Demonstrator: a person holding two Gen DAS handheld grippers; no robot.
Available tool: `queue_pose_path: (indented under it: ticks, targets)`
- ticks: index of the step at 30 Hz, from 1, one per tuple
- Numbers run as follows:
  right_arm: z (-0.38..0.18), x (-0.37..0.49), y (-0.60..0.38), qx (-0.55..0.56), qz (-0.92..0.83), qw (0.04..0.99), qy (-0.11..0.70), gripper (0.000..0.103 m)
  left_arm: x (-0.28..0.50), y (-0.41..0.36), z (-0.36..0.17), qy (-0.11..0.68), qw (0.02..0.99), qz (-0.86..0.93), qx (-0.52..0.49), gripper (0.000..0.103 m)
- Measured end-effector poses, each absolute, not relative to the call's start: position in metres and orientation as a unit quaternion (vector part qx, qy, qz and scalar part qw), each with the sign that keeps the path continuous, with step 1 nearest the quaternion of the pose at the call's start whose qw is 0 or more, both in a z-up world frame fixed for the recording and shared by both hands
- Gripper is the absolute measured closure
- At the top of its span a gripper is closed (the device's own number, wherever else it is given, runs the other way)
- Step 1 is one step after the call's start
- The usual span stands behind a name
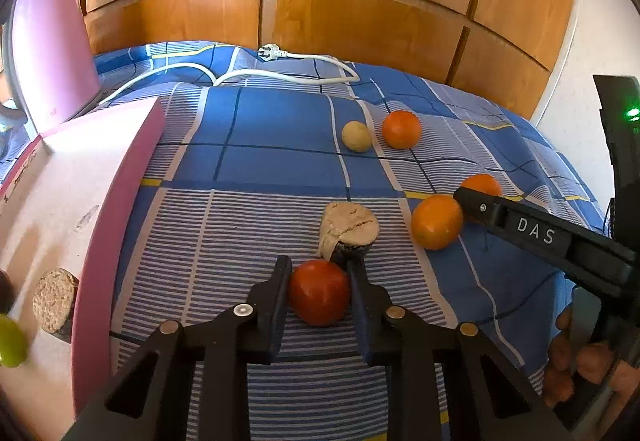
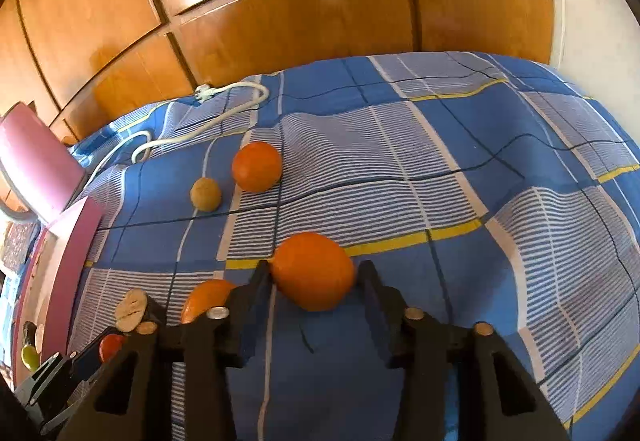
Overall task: Organize fruits
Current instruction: 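Hold the tomato in the left tool while the right tool grasps a large orange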
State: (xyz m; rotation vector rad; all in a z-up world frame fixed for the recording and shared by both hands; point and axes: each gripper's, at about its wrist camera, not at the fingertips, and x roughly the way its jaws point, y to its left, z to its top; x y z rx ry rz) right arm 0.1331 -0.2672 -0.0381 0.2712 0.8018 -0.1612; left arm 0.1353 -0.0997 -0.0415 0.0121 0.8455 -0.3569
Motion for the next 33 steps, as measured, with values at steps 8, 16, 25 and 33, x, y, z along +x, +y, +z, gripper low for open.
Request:
queue_pose_path:
  ticks: [8, 16, 25, 33]
  targets:
    - [-0.0390, 0.1336, -0.2647, 0.125, -0.078, 0.908, 0.392, 0.062, 0.1367, -0.0974, -0.0426, 0.410, 0.895, -0.175, -0.007, 0.075]
    - [-0.0393, 0.1344, -0.2617, 0.115, -0.083, 0.908, 0.394, 0.062, 0.1362, -0.0945, -0.0430, 0.407, 0.895, -0.180, -0.018, 0.076]
    - [-0.0391, 0.1350, -0.2611, 0.112, -0.082, 0.907, 0.397, 0.061, 0.1358, -0.0956, -0.0435, 0.404, 0.897, -0.178, -0.017, 0.075]
    - [-0.0383, 0.1336, -0.2623, 0.118, -0.082, 0.908, 0.393, 0.062, 0.1355, -0.0948, -0.0424, 0.404, 0.897, -0.178, -0.018, 0.075]
